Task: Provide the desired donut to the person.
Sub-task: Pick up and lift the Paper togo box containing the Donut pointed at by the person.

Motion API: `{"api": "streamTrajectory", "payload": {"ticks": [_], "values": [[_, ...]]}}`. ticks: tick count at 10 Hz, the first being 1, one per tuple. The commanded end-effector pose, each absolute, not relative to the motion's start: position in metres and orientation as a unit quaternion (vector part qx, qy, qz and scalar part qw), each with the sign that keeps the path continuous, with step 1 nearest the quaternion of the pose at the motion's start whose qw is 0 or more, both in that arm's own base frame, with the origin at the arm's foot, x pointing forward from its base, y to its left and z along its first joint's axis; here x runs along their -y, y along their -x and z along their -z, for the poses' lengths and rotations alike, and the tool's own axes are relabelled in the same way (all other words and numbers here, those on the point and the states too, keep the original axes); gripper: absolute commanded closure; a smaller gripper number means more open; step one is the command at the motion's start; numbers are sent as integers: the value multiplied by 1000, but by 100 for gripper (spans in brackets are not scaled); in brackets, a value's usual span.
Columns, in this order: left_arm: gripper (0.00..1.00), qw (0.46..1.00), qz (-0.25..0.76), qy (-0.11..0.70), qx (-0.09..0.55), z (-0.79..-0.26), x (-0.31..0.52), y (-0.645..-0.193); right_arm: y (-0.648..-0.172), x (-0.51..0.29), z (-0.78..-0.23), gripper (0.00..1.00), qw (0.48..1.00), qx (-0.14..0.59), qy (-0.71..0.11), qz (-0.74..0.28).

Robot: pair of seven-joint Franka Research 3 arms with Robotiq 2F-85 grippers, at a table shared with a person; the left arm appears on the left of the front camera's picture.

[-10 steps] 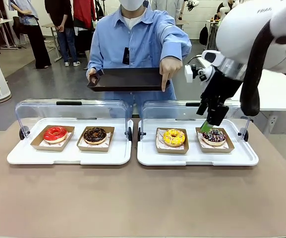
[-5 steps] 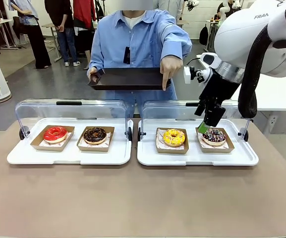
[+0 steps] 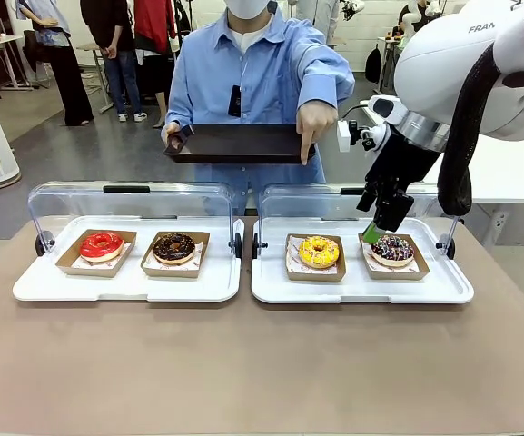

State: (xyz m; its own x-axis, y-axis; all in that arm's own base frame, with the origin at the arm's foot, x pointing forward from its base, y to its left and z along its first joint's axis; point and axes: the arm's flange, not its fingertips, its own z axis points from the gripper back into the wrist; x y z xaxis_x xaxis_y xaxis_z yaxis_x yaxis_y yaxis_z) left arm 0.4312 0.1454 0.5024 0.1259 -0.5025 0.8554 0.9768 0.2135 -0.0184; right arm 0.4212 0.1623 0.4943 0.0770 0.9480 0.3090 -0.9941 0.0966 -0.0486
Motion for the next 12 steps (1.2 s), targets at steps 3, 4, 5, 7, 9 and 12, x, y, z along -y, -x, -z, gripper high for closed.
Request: {"api": "streamTrajectory", "payload": {"ticks": [3,4,5,7,9,12], "values": [[0,685,542,309,377,-502,-146,-431,-443,-222,-476,0,748,89,-38,-656],[0,685,542,309,377,-502,-146,-431,-452,-242,-464,0,755,80,-22,-651],[0,685,542,309,377,-502,-146,-431,-459,-257,-455,0,760,78,-19,-645],[0,685,542,309,377,-502,-146,-431,-475,-282,-436,0,773,78,-7,-630],[0,685,542,309,377,-502,-146,-431,-493,-295,-413,0,783,61,3,-619],[0,685,542,309,377,-502,-146,-431,-497,-299,-402,0,773,52,-12,-632]]}}
